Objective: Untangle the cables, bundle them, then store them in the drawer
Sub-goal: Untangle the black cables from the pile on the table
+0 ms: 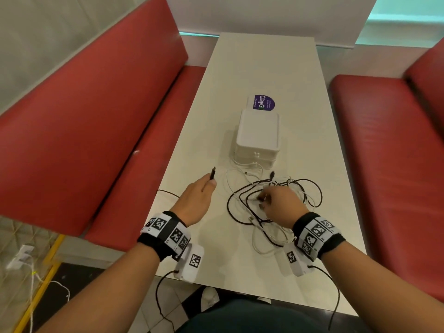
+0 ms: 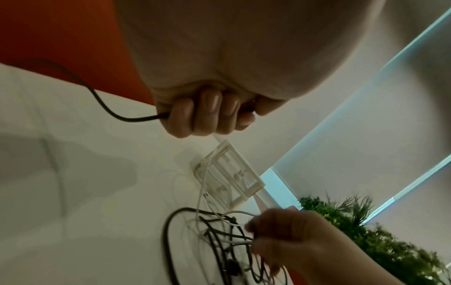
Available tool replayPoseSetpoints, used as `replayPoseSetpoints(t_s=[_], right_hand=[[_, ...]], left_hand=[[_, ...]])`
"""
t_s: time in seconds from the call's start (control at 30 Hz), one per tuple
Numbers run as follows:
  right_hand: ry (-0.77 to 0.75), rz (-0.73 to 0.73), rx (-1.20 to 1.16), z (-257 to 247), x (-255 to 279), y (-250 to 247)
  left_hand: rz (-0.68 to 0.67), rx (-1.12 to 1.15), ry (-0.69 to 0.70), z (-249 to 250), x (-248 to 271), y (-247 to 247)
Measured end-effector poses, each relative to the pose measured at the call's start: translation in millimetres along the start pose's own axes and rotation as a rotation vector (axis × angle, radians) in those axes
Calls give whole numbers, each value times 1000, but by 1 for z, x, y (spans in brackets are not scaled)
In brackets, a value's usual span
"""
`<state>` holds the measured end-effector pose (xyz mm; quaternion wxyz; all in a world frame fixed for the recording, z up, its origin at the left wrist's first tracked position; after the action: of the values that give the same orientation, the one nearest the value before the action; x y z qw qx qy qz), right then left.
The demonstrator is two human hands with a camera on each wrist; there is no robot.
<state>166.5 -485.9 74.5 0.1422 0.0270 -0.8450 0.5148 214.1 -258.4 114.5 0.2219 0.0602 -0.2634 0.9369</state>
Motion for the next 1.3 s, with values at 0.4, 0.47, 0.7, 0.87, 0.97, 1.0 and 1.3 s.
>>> replayPoseSetpoints(t_s=[0.4,0.47,0.7,0.87,0.97,1.0,1.3], right_hand=[[-113,26,-827,-67,19,-42],[-92,68,-856,-63,16,-44],[-146,125,-684,-56,4,-40],[-178,126,-749,-56,0,-39],[-192,130,-746,-55,-2,-38],[-196,138,-740,-55,-1,-38],[-113,-120,-792,-58,5,-12]], left_hand=[[34,162,84,8,-16,40],[-6,400,15,8,-14,48],[-115,569,-27,14,-8,61],[-139,690,-47,15,-8,65],[-145,707,-79,13,-10,65],[-150,695,-77,13,-10,65],[22,850,-19,16,-22,31]])
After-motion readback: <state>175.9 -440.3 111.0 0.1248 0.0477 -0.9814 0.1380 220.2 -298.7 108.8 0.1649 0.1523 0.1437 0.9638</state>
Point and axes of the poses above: each hand's wrist, its own x-axis away from the middle knuckle, its own y-axis out of the palm, z = x × y, the point moved 5 cm from there along -x, towards the middle knuckle, and after that the axes turned 1 degree about y, right-handed, at the moved point
